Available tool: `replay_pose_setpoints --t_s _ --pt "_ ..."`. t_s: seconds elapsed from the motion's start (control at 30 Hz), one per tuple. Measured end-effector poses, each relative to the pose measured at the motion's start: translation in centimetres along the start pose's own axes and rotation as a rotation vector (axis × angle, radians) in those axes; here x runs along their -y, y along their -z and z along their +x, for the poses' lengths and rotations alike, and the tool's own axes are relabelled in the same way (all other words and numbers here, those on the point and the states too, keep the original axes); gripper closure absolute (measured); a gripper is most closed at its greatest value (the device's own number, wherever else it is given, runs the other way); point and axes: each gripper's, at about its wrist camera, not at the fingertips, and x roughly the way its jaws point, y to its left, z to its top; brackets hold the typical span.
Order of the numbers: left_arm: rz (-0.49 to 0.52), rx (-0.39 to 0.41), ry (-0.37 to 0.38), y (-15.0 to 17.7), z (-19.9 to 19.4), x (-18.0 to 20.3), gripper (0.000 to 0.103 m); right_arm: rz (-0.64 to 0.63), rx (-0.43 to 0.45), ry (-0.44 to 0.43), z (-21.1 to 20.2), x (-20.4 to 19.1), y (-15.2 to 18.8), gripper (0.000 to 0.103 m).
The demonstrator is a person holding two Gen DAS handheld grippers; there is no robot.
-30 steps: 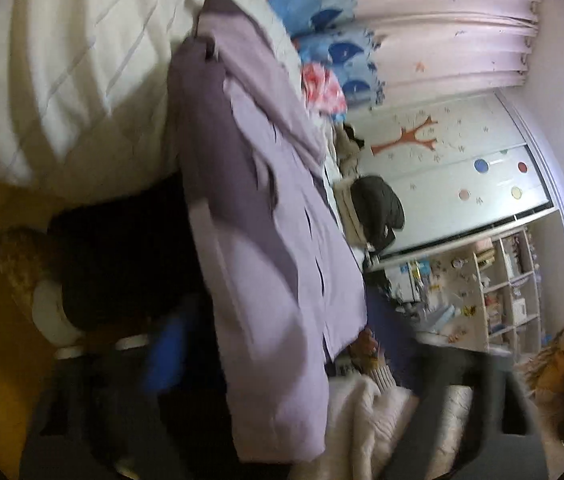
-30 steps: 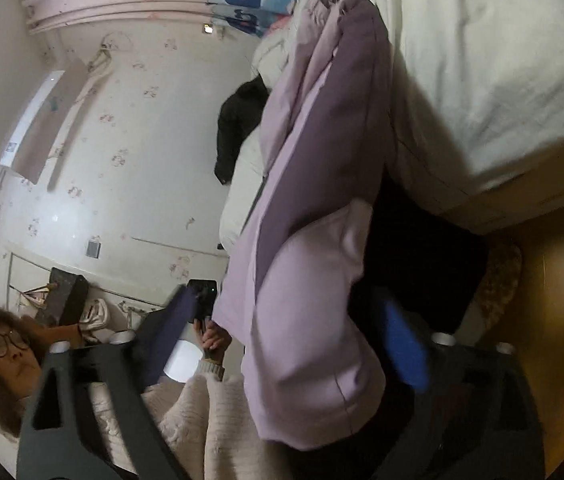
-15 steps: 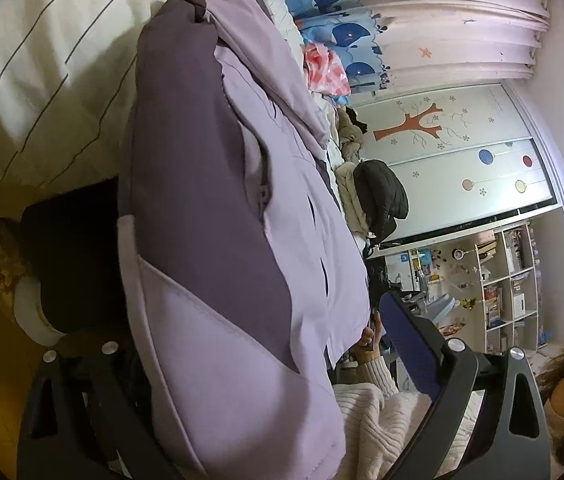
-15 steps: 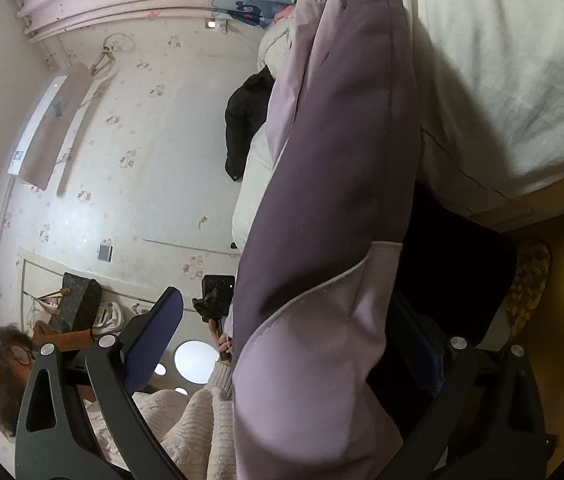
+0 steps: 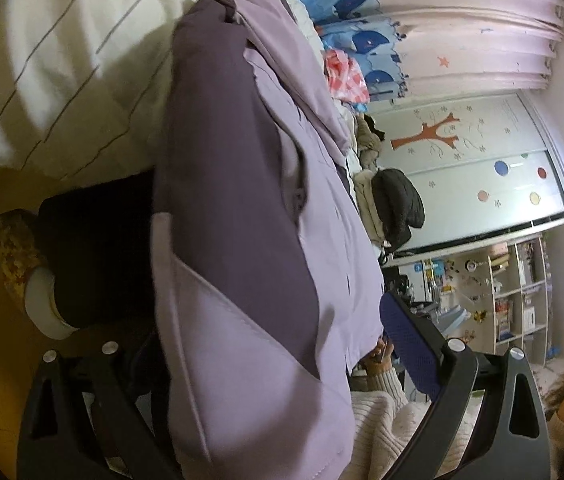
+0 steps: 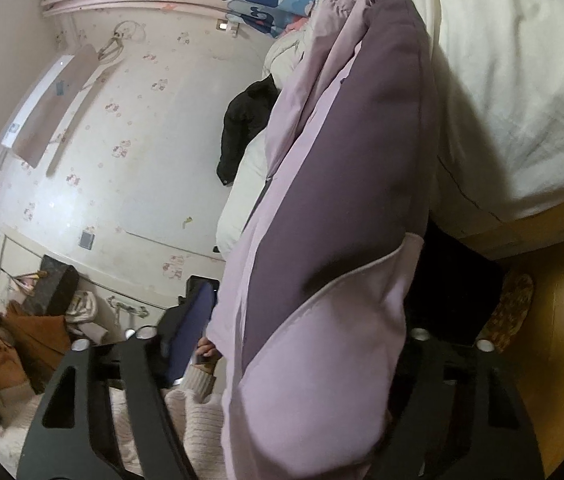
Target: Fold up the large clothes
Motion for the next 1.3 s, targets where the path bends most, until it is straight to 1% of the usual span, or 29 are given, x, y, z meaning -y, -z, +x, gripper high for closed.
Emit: replay_pose_setpoints --t_s 0.07,0.13,0.2,0.23,0.27,0.3,0.43,0.47,0.53,0.57,0.63,0.7,0.73,0.77,0.8,0.83,0.9,0.97,1.0,1.03,1.1,1.13,1.17,1.23,1.27,1.3 --pt "-0.003 0.016 -0.004 0.1 -0.2 -0.1 0.01 -0.002 -0.006 -0.002 0.2 0.0 0.2 0.039" --pt "0.0 0.013 -0.005 0.2 -0.1 0.0 0.01 0.004 -0.013 -0.002 0.3 0.1 0.3 0.039" --pt "0.013 0.005 -0.036 0.3 0.1 0.2 0.011 0.004 -0.023 0.01 0.3 0.4 0.3 0.039" --pt "0.022 0.004 -0.047 0.4 0.2 0.4 0.013 0.006 -0.028 0.014 0.2 0.6 0.4 0.039" --pt "0.041 0.006 -0.069 0.5 0.3 0.7 0.021 0.007 -0.03 0.019 0.3 0.5 0.5 0.039" --pt "0.053 0.004 -0.089 0.5 0.4 1.0 0.024 0.008 -0.033 0.023 0.3 0.6 0.6 0.039" --pt "0.116 -0.016 -0.194 0.8 1.3 2.2 0.024 0.003 -0.032 0.032 0.2 0.6 0.9 0.039" --pt "0.149 -0.023 -0.228 0.9 1.6 2.8 0.025 -0.002 -0.032 0.036 0.2 0.5 1.0 0.039" --pt "0.197 -0.023 -0.264 1.2 1.9 3.4 0.031 -0.016 -0.026 0.051 0.2 0.3 1.0 0.039" --pt "0.211 -0.022 -0.269 1.2 2.0 3.6 0.036 -0.026 -0.024 0.058 0.2 0.1 1.0 0.044" --pt "0.221 -0.011 -0.261 1.3 1.8 3.6 0.043 -0.05 -0.014 0.081 0.2 -0.5 1.1 0.048" --pt "0.238 0.006 -0.25 1.3 1.4 3.7 0.058 -0.079 -0.001 0.093 -0.1 -1.0 1.2 0.06" --pt "0.243 0.018 -0.248 1.3 1.3 3.9 0.062 -0.089 0.012 0.092 -0.3 -1.5 1.2 0.063" --pt "0.254 0.048 -0.239 1.3 0.8 4.4 0.072 -0.102 0.031 0.078 -0.6 -2.2 1.2 0.067" --pt "0.272 0.079 -0.227 1.4 0.4 5.0 0.077 -0.119 0.049 0.049 -1.0 -3.1 1.1 0.069" --pt "0.297 0.116 -0.212 1.3 -0.2 6.0 0.078 -0.125 0.056 0.028 -1.1 -3.6 0.9 0.069" --pt "0.327 0.154 -0.178 1.2 -0.7 7.3 0.081 -0.156 0.057 -0.03 -1.2 -5.0 0.6 0.069" --pt "0.341 0.161 -0.157 0.8 -0.9 8.1 0.081 -0.149 0.031 -0.027 -0.7 -5.0 0.3 0.069" --pt "0.332 0.142 -0.157 0.6 -0.7 7.9 0.081 -0.14 0.017 -0.015 -0.5 -4.7 0.3 0.068" --pt "0.311 0.11 -0.151 0.4 -0.5 7.2 0.081 -0.125 -0.003 0.019 -0.3 -4.0 0.3 0.068" --pt "0.222 0.037 -0.164 0.3 0.3 4.6 0.075 -0.087 -0.043 0.1 0.0 -1.9 0.8 0.065" --pt "0.194 0.019 -0.171 0.5 0.5 3.8 0.073 -0.057 -0.045 0.107 -0.1 -0.8 1.3 0.065" --pt "0.164 0.017 -0.177 0.8 0.5 2.6 0.073 -0.037 -0.034 0.091 -0.2 -0.1 1.8 0.063" --pt "0.156 0.055 -0.169 1.4 0.2 2.2 0.071 -0.036 -0.002 0.063 -0.5 0.0 2.3 0.063" --pt "0.179 0.093 -0.175 1.7 -0.2 2.7 0.073 -0.045 0.017 0.034 -0.7 -0.4 2.4 0.063" --pt "0.192 0.125 -0.177 1.7 -0.5 3.4 0.08 -0.055 0.032 0.005 -0.9 -0.7 2.4 0.063"
